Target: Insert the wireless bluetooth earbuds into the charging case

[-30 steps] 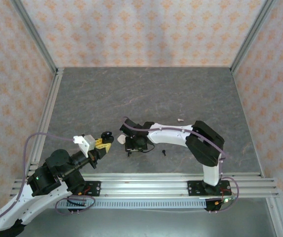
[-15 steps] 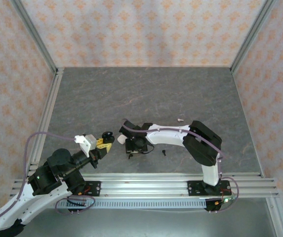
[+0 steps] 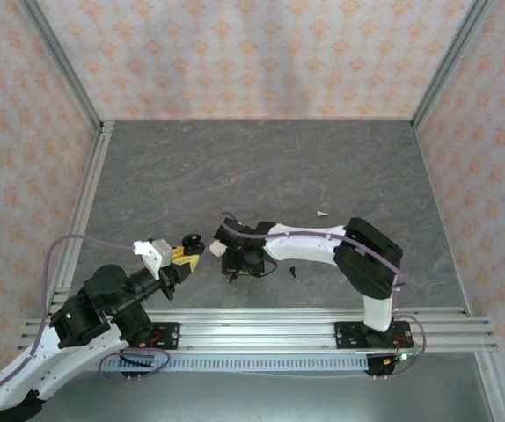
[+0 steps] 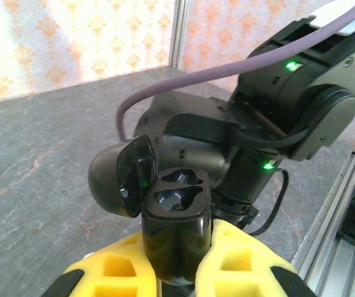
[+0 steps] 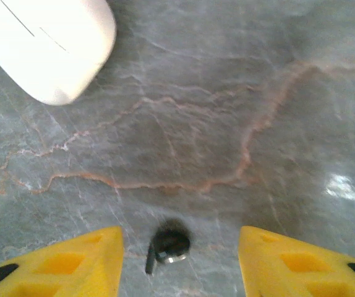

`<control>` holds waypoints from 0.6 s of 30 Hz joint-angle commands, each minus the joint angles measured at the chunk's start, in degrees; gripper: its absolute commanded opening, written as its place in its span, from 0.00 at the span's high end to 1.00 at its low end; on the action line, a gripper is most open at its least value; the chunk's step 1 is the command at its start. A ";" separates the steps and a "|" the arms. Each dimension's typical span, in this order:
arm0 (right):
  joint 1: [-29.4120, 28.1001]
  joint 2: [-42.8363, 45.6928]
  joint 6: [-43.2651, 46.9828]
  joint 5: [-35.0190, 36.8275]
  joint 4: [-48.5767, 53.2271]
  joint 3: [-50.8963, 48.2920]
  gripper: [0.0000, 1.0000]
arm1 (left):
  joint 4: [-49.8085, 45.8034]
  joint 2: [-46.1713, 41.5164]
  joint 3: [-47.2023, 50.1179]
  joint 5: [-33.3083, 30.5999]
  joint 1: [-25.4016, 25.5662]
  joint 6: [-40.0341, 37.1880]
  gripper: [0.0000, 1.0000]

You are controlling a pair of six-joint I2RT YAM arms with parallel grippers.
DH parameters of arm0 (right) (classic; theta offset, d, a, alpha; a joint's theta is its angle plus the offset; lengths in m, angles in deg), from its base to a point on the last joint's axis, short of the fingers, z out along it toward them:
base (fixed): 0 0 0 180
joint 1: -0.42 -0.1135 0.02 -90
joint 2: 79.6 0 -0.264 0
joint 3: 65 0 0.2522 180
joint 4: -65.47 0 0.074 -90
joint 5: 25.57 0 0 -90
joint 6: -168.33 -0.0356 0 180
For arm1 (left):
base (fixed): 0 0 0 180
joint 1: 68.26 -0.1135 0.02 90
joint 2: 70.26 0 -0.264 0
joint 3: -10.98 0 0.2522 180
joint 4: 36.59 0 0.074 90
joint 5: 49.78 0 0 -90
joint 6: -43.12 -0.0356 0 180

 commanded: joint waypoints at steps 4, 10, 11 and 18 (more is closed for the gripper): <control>-0.60 4.40 -7.79 2.24 -4.95 -4.92 0.47 | 0.51 0.48 -0.44 -0.70 -0.01 0.37 1.00; -2.11 1.60 -7.94 1.27 -4.47 -2.48 0.48 | 0.39 0.48 -0.57 -0.42 0.01 0.37 1.00; -2.35 1.07 -7.91 1.18 -4.37 -2.09 0.49 | 0.31 0.48 -0.57 -0.38 -0.01 0.45 1.00; -2.62 -1.31 -7.98 1.04 -3.86 -1.01 0.52 | -0.52 0.14 -0.73 -0.04 0.02 0.69 1.00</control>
